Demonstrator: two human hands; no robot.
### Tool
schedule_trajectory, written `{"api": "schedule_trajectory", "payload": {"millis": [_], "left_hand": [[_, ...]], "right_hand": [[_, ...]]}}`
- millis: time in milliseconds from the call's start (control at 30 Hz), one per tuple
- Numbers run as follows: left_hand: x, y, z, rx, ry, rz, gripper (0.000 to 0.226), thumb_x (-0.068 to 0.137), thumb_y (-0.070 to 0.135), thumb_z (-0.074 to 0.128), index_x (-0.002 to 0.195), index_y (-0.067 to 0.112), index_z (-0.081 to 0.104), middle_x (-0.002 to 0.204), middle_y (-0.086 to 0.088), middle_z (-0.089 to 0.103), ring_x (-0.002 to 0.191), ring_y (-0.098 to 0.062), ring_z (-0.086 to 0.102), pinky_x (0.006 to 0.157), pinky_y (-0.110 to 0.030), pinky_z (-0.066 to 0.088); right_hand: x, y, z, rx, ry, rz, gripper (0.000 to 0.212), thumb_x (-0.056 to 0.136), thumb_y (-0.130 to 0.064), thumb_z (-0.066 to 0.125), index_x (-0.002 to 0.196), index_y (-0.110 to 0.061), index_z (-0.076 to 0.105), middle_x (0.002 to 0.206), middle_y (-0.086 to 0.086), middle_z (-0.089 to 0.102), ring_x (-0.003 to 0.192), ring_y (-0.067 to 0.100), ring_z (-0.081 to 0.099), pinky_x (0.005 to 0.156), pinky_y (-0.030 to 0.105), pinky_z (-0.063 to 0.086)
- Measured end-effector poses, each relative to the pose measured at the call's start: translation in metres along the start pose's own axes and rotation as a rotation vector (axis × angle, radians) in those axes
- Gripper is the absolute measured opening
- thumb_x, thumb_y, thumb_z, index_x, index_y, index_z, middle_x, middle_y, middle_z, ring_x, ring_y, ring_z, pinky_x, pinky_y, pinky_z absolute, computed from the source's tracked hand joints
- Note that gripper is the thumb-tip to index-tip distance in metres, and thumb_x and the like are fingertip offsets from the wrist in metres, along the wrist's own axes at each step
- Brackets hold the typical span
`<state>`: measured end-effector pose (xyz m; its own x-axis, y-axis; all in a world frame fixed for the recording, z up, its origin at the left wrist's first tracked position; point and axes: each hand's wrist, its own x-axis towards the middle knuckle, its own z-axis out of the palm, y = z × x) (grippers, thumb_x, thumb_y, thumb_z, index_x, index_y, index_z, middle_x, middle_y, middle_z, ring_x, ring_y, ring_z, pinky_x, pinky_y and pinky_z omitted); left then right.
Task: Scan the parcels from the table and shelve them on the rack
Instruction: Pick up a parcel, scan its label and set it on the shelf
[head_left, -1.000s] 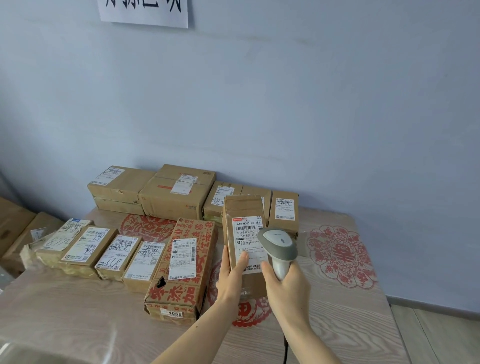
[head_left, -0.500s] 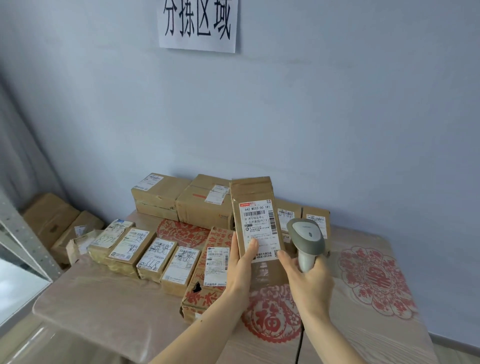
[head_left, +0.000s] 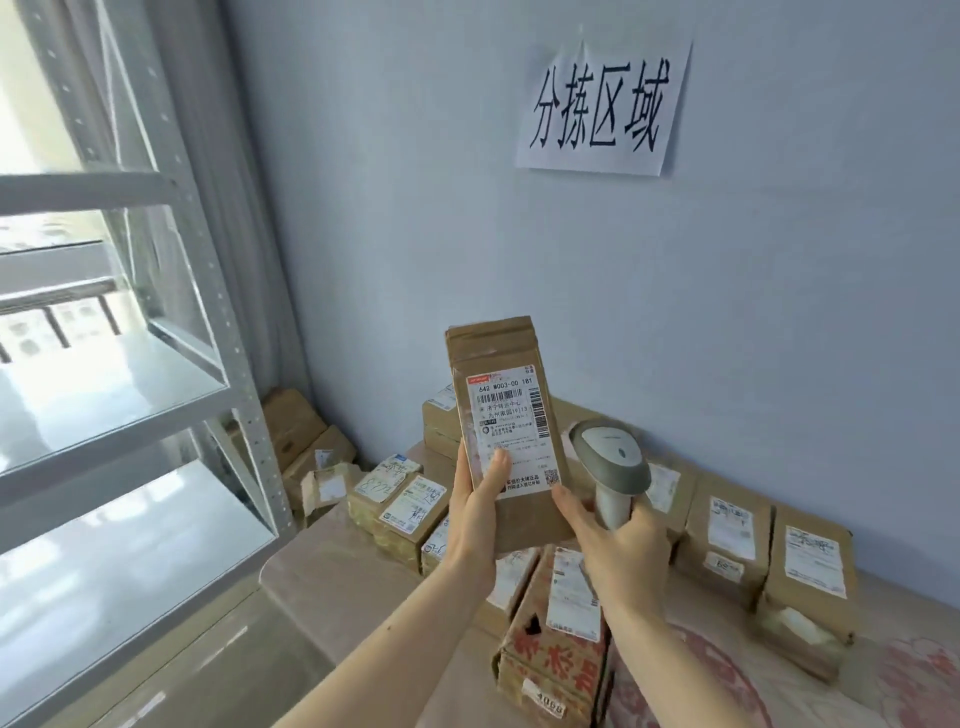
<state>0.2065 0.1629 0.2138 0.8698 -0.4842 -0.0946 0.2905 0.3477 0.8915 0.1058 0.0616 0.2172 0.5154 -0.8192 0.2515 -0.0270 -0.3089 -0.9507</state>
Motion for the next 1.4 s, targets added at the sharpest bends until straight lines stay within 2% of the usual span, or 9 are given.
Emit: {"api": "schedule_trajectory", "payload": {"millis": [200,400,567,800,900,967,1000,1200,1400], "left_hand": [[-0.006,0.054,-0.048,-0.060,0.155,0.148,0.046,0.092,0.039,0.066,0.135,0.035,0.052,0.119,-0.004,0.073,0.109,-0.029,0.071,0.094,-0.055,0.056],[-0.022,0.096,-0.102,-0.078,0.349,0.236,0.054,0.086,0.044,0.070,0.135,0.032,0.052,0.118,-0.005,0.074,0.109,-0.029,0.071,0.095,-0.054,0.056],[-0.042,0.141,-0.150,-0.065,0.441,0.309,0.047,0.092,0.044,0.065,0.135,0.033,0.051,0.118,-0.006,0.073,0.109,-0.032,0.070,0.095,-0.059,0.055],[-0.070,0.222,-0.225,0.056,0.502,0.355,0.049,0.091,0.048,0.063,0.136,0.034,0.048,0.119,-0.004,0.072,0.100,-0.026,0.071,0.058,-0.030,0.057],[-0.083,0.263,-0.258,0.110,0.481,0.371,0.048,0.094,0.045,0.059,0.138,0.033,0.046,0.120,-0.005,0.071,0.095,-0.022,0.071,0.056,-0.027,0.056],[-0.091,0.291,-0.281,0.147,0.463,0.381,0.044,0.097,0.042,0.056,0.138,0.031,0.046,0.123,-0.007,0.070,0.093,-0.020,0.070,0.055,-0.024,0.055],[-0.095,0.306,-0.292,0.166,0.457,0.385,0.042,0.098,0.041,0.056,0.137,0.031,0.046,0.123,-0.006,0.070,0.092,-0.019,0.070,0.054,-0.025,0.055],[-0.108,0.398,-0.349,0.295,0.496,0.422,0.035,0.098,0.048,0.054,0.131,0.036,0.048,0.111,0.007,0.074,0.094,-0.019,0.071,0.081,-0.048,0.057],[-0.111,0.491,-0.382,0.352,0.566,0.465,0.041,0.098,0.053,0.054,0.135,0.035,0.049,0.119,0.004,0.069,0.107,-0.023,0.067,0.088,-0.062,0.055]], "right_hand": [[0.000,-0.030,0.065,0.105,-0.259,-0.076,0.064,0.060,-0.075,0.077,0.091,-0.019,0.069,0.069,-0.002,0.072,0.065,0.014,0.070,0.061,0.034,0.057],[-0.020,-0.067,0.130,0.245,-0.467,-0.119,0.050,0.065,-0.050,0.084,0.102,-0.019,0.070,0.084,-0.009,0.077,0.079,0.008,0.073,0.076,0.045,0.060],[-0.049,-0.097,0.189,0.315,-0.570,-0.123,0.057,0.061,-0.070,0.080,0.099,-0.028,0.071,0.081,-0.009,0.076,0.074,0.016,0.073,0.069,0.048,0.062],[-0.096,-0.154,0.278,0.365,-0.607,-0.111,0.029,0.069,-0.049,0.085,0.085,-0.044,0.062,0.082,-0.017,0.072,0.083,0.014,0.072,0.079,0.050,0.060],[-0.120,-0.189,0.312,0.397,-0.605,-0.129,0.025,0.074,-0.044,0.084,0.081,-0.039,0.060,0.075,-0.013,0.070,0.071,0.009,0.070,0.071,0.040,0.061],[-0.134,-0.216,0.334,0.426,-0.617,-0.135,0.025,0.077,-0.040,0.083,0.080,-0.034,0.058,0.073,-0.011,0.068,0.058,0.001,0.066,0.054,0.021,0.057],[-0.140,-0.230,0.345,0.447,-0.628,-0.136,0.025,0.078,-0.039,0.083,0.081,-0.033,0.059,0.074,-0.010,0.069,0.056,-0.001,0.065,0.051,0.017,0.055],[-0.165,-0.316,0.413,0.509,-0.634,-0.138,0.041,0.071,-0.054,0.084,0.089,-0.021,0.067,0.075,-0.003,0.073,0.067,0.019,0.070,0.066,0.047,0.062],[-0.167,-0.403,0.472,0.534,-0.688,-0.239,0.051,0.069,-0.061,0.080,0.092,-0.017,0.067,0.079,0.004,0.073,0.066,0.017,0.070,0.062,0.042,0.062]]}}
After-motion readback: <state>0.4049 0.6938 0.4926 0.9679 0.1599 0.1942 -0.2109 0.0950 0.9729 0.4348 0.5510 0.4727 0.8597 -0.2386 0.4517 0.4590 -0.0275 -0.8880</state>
